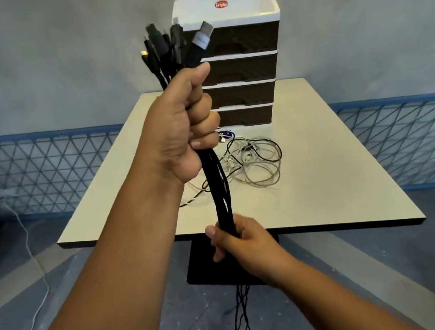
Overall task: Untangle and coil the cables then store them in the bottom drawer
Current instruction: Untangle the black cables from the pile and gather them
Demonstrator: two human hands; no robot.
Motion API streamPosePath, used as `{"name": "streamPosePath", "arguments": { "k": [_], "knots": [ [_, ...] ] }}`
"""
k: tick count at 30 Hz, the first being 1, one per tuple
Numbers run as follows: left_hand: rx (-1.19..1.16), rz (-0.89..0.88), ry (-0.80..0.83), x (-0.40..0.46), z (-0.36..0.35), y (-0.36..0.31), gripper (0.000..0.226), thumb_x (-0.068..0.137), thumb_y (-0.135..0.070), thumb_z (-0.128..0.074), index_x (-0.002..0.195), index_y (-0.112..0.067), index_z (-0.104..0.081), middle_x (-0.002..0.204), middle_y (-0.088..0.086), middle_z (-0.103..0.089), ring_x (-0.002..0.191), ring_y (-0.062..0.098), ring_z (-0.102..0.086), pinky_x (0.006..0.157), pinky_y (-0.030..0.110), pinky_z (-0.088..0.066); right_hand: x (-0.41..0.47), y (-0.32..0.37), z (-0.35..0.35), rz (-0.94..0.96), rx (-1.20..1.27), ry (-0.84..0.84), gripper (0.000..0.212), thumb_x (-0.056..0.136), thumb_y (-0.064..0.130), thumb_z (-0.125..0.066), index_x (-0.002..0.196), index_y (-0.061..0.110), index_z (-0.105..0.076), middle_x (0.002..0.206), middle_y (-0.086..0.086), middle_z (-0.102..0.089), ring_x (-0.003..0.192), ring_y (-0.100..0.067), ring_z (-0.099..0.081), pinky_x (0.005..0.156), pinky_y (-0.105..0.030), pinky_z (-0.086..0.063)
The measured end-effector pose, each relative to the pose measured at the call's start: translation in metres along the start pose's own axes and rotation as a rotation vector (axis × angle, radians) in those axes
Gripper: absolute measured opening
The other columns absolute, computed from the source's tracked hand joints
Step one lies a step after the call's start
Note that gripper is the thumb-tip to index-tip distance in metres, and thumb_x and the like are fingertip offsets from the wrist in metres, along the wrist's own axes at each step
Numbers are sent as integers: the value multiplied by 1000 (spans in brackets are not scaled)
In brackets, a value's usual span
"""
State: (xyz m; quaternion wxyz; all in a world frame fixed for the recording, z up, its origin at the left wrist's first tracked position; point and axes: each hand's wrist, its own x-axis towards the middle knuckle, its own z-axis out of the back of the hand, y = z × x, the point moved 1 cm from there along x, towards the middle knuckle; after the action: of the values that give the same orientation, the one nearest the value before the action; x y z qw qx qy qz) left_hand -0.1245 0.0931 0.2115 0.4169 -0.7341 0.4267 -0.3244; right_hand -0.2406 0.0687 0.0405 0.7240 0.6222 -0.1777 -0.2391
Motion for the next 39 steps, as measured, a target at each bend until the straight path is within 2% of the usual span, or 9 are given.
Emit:
{"name": "streamPosePath", "arguments": {
  "k": [5, 9, 11, 13, 19, 25, 30, 34, 39],
  "knots": [
    [-64, -32, -51, 20, 29, -14, 53, 97, -34, -50, 50, -24, -29, 41, -10, -21, 35, 5, -15, 32, 17, -16, 9, -26, -7, -145, -57, 138, 24, 96, 33, -59, 79, 17, -55, 66, 9, -61, 67, -5, -62, 72, -23, -51],
    [-82, -14, -98, 42, 61, -21, 53, 96, -41, -50, 51, -24, -28, 42, -9, -20, 34, 5, -15, 33, 16, -14, 35, -30, 6, -150, -213, 216, 23, 93, 35, -62, 111, 21, -63, 98, 10, -67, 89, 6, -64, 79, -14, -50],
    [-89, 0, -108, 54, 77, -22, 53, 96, -44, -48, 52, -23, -29, 42, -9, -20, 34, 5, -16, 33, 15, -15, 53, -28, 15, -134, -300, 240, 33, 92, 24, -59, 124, 30, -58, 117, 11, -63, 109, 0, -59, 94, -21, -50],
    [-84, 23, -105, 68, 93, -22, 53, 97, -45, -48, 52, -23, -30, 42, -9, -21, 34, 5, -16, 33, 15, -14, 75, -18, 22, -123, -383, 226, 47, 90, 9, -51, 133, 29, -53, 122, 10, -59, 113, -1, -56, 95, -18, -48],
    [-78, 104, -100, 111, 134, -24, 53, 97, -44, -49, 51, -23, -30, 41, -9, -21, 32, 4, -18, 31, 14, -17, 148, 0, 23, -95, -336, 36, 31, 89, 10, -49, 101, 34, -64, 93, 5, -72, 86, -10, -69, 86, -39, -56],
    [-81, 186, -118, 147, 171, -25, 53, 96, -43, -49, 51, -23, -31, 41, -10, -21, 32, 4, -18, 31, 12, -18, 221, 9, -4, -46, -568, -117, 19, 94, 16, -54, 102, 20, -70, 75, 8, -65, 65, -8, -61, 58, -12, -41],
    [-99, 250, -107, 171, 194, -17, 53, 96, -42, -50, 50, -23, -32, 41, -9, -20, 32, 4, -17, 30, 12, -17, 289, -7, 2, -39, -1016, -227, 24, 91, 11, -53, 109, 9, -69, 108, -11, -60, 100, -32, -60, 79, -32, -46],
    [-117, 306, -85, 185, 205, -11, 53, 96, -41, -50, 50, -23, -31, 40, -9, -20, 31, 4, -17, 30, 11, -16, 310, -12, 12, -208, -1280, -106, 25, 84, 15, -61, 107, 17, -69, 109, -8, -62, 101, -31, -60, 83, -35, -51],
    [-118, 349, -76, 195, 214, -7, 52, 95, -41, -50, 50, -24, -31, 40, -9, -20, 31, 4, -17, 30, 12, -16, 315, -10, 20, -270, -1359, -16, 25, 87, 19, -60, 111, 18, -66, 109, -6, -66, 102, -29, -62, 81, -35, -49]
  ]
}}
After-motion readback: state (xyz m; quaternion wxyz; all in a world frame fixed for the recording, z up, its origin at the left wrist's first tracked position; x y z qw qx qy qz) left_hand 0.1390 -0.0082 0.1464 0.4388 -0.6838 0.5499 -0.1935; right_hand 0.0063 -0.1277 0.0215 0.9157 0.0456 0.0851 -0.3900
